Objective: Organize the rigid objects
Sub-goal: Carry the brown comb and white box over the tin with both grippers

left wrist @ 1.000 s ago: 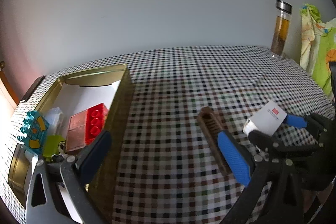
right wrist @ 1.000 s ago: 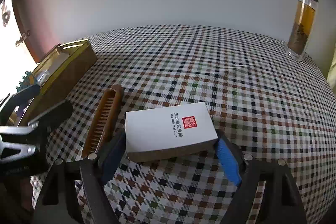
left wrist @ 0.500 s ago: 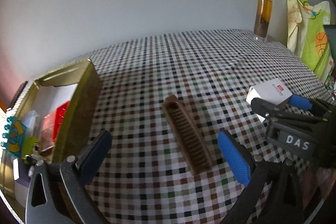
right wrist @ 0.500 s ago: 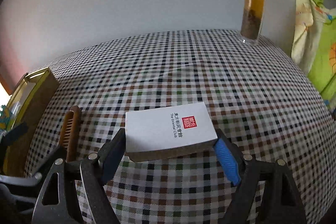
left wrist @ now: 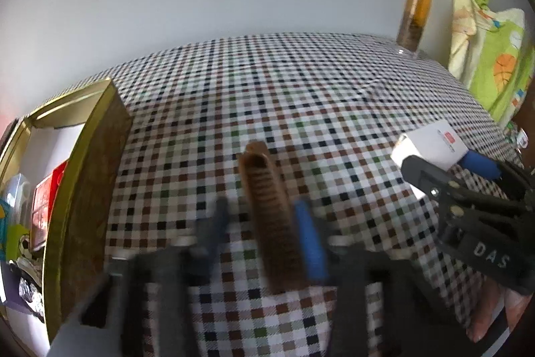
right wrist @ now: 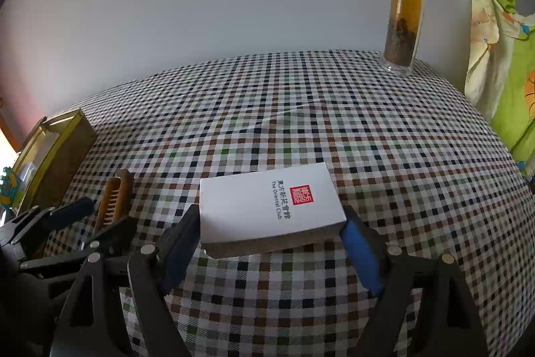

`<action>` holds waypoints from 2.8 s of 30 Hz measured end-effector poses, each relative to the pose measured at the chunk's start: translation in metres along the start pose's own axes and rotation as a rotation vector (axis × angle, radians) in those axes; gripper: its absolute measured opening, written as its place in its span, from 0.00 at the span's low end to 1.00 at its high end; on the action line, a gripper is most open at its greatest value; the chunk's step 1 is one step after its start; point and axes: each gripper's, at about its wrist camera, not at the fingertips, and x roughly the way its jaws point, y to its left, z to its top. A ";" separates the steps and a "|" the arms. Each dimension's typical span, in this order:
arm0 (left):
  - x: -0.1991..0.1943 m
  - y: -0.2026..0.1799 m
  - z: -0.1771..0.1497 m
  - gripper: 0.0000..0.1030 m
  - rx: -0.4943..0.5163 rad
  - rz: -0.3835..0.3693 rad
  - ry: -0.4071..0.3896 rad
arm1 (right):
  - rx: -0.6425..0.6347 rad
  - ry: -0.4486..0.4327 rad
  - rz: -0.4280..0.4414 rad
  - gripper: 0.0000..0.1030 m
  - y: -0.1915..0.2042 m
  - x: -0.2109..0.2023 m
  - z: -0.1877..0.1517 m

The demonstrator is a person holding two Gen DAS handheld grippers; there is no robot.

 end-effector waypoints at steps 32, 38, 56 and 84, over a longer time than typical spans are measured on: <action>-0.046 0.028 -0.015 0.23 -0.048 -0.021 -0.175 | 0.000 -0.202 0.011 0.80 0.028 -0.047 -0.018; -0.053 0.025 -0.016 0.23 -0.046 0.002 -0.222 | 0.011 -0.233 0.013 0.80 0.029 -0.055 -0.022; -0.073 0.032 -0.027 0.23 -0.047 0.037 -0.302 | 0.007 -0.304 0.032 0.80 0.037 -0.073 -0.030; -0.114 0.046 -0.055 0.23 -0.059 0.126 -0.444 | -0.031 -0.397 0.091 0.80 0.070 -0.092 -0.044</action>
